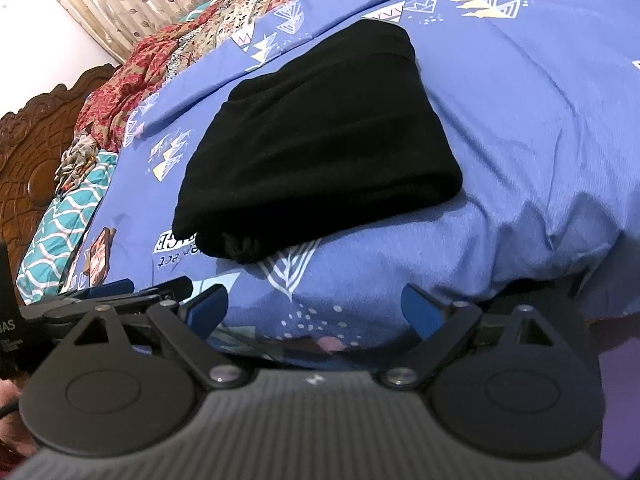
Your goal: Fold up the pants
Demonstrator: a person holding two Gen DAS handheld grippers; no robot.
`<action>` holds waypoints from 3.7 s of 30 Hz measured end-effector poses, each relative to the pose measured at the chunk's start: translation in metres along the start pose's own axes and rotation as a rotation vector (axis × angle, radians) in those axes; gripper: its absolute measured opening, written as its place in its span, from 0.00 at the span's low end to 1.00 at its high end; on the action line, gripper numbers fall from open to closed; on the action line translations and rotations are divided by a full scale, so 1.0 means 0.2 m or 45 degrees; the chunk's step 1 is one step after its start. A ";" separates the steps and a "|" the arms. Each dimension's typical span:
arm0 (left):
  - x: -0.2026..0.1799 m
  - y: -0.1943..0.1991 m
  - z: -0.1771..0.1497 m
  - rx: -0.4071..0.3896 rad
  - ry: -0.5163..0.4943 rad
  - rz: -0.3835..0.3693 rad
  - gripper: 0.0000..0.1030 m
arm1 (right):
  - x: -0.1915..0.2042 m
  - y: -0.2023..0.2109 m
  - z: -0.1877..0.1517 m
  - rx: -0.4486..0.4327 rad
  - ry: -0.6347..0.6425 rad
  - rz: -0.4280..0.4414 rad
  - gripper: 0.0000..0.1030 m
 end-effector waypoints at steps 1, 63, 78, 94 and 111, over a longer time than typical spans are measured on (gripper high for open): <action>0.00 0.00 0.00 0.003 -0.002 0.004 1.00 | 0.00 0.00 0.00 0.004 -0.002 0.000 0.92; 0.09 -0.23 -0.08 0.186 0.136 -0.076 1.00 | 0.17 -0.12 0.00 0.081 0.179 -0.045 0.95; 0.10 -0.24 -0.09 0.221 0.168 -0.081 1.00 | 0.16 -0.11 -0.01 0.082 0.169 -0.038 0.95; 0.09 -0.23 -0.11 0.232 0.151 -0.076 1.00 | 0.16 -0.10 0.00 0.076 0.173 -0.037 0.95; 0.08 -0.21 -0.11 0.238 0.108 -0.065 1.00 | 0.15 -0.07 0.00 0.048 0.164 -0.036 0.95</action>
Point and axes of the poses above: each gripper's, at about its wrist camera, not at the fingertips, and y roughly against the way its jaws point, x to its left, z to its top, the point moved 7 cm from there along -y, roughly the way its jaws point, and after that the axes turned 4 degrees about -x, right-handed, at the moved point
